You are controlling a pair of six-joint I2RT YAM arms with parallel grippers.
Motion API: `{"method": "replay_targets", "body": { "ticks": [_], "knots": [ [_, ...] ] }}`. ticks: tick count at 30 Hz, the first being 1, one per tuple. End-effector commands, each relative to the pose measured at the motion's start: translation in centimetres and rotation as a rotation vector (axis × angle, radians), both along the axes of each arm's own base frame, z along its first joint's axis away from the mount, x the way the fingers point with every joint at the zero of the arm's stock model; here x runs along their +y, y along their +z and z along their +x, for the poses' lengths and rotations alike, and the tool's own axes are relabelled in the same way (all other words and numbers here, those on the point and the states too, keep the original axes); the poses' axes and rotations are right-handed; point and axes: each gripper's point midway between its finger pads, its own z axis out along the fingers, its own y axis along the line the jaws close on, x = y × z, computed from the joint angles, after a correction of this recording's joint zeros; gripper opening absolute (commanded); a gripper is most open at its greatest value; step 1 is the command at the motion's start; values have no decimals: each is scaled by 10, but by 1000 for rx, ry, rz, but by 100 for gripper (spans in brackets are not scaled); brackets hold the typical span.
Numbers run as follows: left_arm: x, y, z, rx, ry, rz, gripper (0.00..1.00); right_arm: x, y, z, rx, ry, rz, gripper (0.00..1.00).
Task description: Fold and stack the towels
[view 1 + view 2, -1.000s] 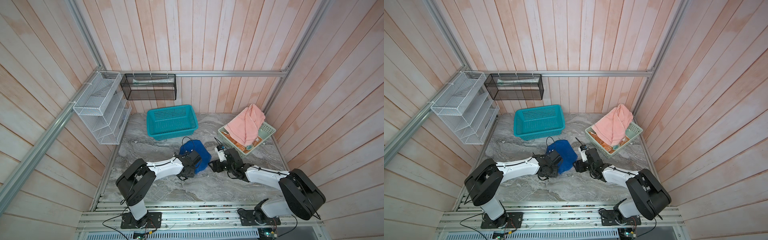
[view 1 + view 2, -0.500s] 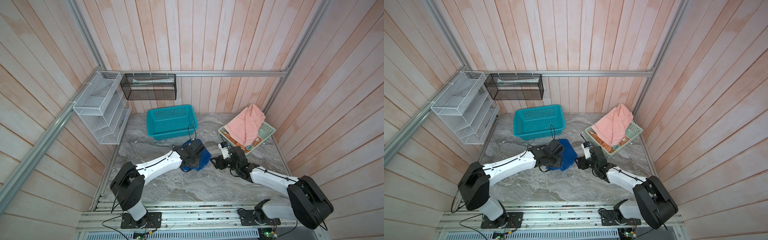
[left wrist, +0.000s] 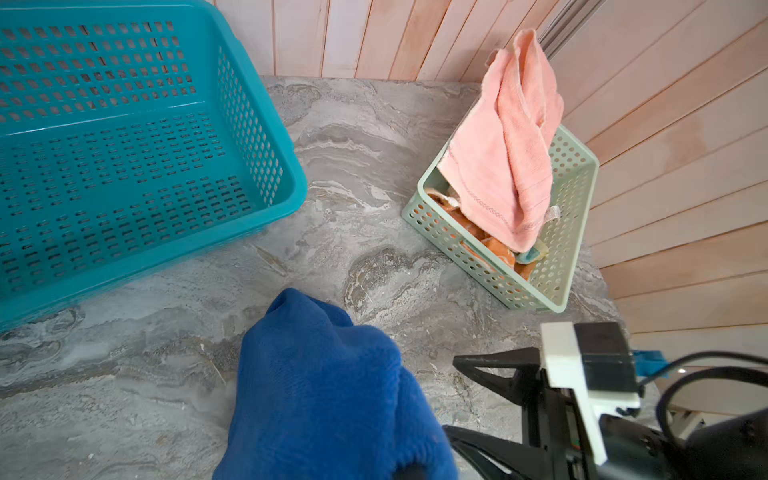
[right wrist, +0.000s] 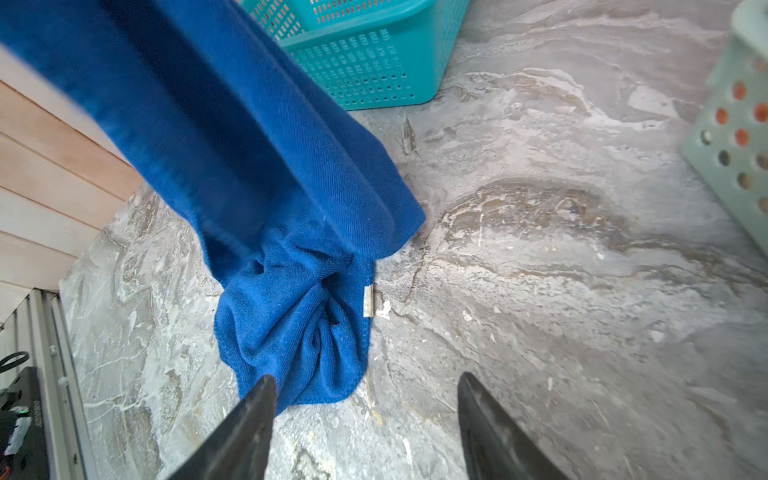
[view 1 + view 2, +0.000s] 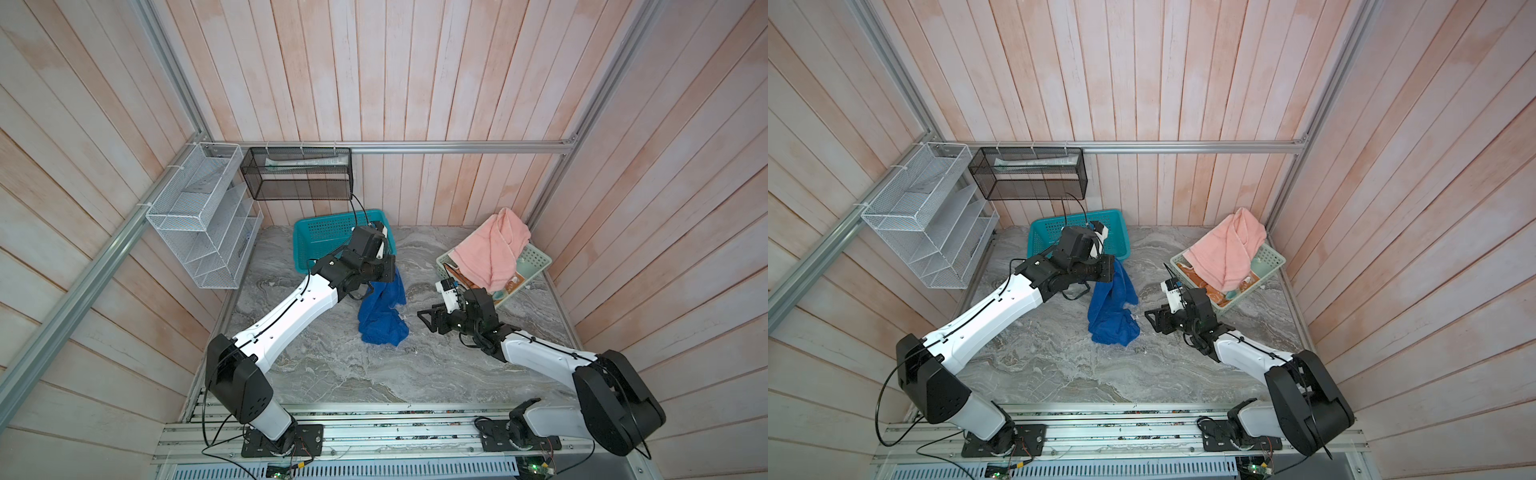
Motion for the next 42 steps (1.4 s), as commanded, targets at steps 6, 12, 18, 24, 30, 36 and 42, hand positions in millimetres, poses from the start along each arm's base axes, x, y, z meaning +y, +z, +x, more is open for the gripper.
{"method": "replay_targets", "body": {
  "ticks": [6, 12, 18, 24, 30, 36, 42],
  "knots": [
    [-5, 6, 15, -7, -43, -87, 0, 52, 37, 5, -167, 65, 45, 71],
    [-12, 18, 10, -5, -85, -131, 0, 69, 37, 38, -192, 29, 30, 71],
    [-15, 36, 3, -22, -109, -173, 0, 87, 51, 55, -227, 64, 56, 64],
    [-12, 62, -3, -74, -124, -198, 0, 64, 83, 67, -317, -31, 31, 5],
    [-1, 129, -23, -231, -149, -272, 0, 30, 163, 46, -452, -77, 1, 0],
    [4, 204, -60, -396, -207, -348, 0, -8, 263, 6, -566, -93, -55, 0],
    [-3, 278, -98, -523, -271, -395, 0, -39, 380, -29, -707, -121, -59, 0]
  ]
}}
